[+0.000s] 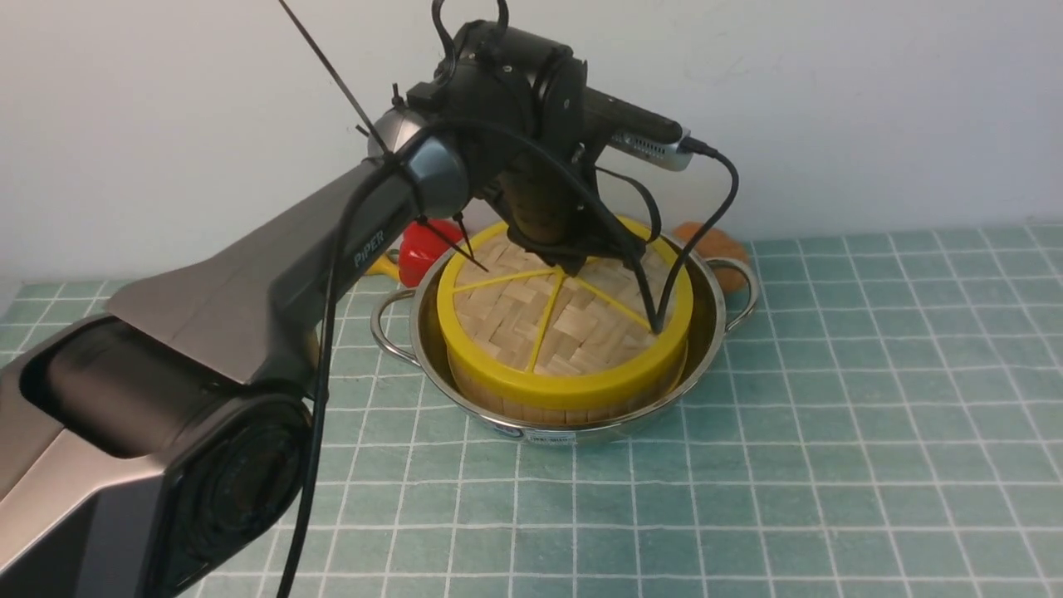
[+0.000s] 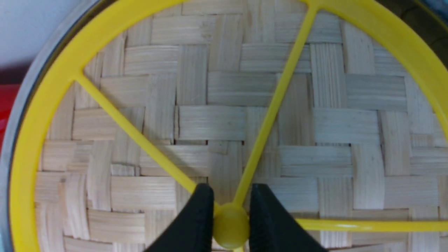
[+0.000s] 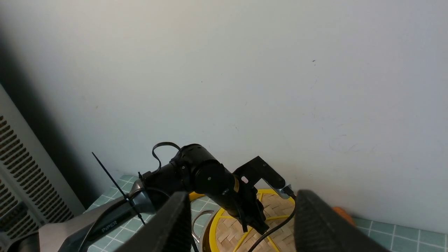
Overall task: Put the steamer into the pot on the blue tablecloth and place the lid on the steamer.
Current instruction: 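Place the yellow bamboo steamer lid onto the steamer in the pot with the left gripper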
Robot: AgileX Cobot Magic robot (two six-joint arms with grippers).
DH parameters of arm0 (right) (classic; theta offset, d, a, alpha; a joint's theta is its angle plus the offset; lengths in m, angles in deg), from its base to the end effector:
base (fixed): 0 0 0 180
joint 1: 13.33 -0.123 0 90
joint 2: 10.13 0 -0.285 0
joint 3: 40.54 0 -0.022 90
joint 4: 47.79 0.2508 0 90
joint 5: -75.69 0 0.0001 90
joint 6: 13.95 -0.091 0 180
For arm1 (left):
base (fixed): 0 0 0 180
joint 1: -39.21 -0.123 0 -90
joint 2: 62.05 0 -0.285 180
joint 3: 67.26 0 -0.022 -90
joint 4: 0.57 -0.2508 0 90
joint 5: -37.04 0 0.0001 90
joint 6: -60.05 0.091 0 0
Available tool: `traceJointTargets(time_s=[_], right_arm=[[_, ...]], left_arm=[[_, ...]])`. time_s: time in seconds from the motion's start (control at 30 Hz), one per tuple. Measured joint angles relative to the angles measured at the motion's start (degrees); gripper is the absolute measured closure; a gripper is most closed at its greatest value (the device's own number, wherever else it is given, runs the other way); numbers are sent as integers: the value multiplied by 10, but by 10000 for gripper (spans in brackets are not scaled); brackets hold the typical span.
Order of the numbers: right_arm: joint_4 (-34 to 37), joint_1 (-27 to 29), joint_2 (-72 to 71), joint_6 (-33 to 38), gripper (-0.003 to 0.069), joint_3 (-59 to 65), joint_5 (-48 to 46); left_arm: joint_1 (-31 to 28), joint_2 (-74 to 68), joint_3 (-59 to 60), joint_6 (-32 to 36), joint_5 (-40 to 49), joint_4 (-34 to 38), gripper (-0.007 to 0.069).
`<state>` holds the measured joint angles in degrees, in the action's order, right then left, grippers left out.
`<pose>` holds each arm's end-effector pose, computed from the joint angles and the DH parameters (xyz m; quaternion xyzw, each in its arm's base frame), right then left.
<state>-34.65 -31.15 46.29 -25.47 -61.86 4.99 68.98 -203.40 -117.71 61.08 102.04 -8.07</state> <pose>0.0457 0.0352 0.5547 -0.0785 0.7892 0.2571 0.5521 0.4487 -0.2443 0.2367 0.2733 0.9369 0.0100 0.2176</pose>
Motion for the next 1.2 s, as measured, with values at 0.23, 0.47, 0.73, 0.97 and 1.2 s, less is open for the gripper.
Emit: traceJointTargets(time_s=[0.23, 0.47, 0.73, 0.97, 1.2], right_arm=[[0, 0, 0, 0, 260, 0, 0], [0, 0, 0, 0, 260, 0, 0], [-1, 0, 0, 0, 260, 0, 0], [-2, 0, 0, 7, 259, 0, 0], [-15, 0, 0, 45, 259, 0, 0]], left_arm=[[0, -2, 0, 0, -2, -2, 503], [0, -2, -1, 3, -3, -2, 492], [0, -5, 0, 8, -24, -29, 212], [0, 73, 1, -10, -18, -106, -48], [0, 188, 0, -26, 31, -117, 50]])
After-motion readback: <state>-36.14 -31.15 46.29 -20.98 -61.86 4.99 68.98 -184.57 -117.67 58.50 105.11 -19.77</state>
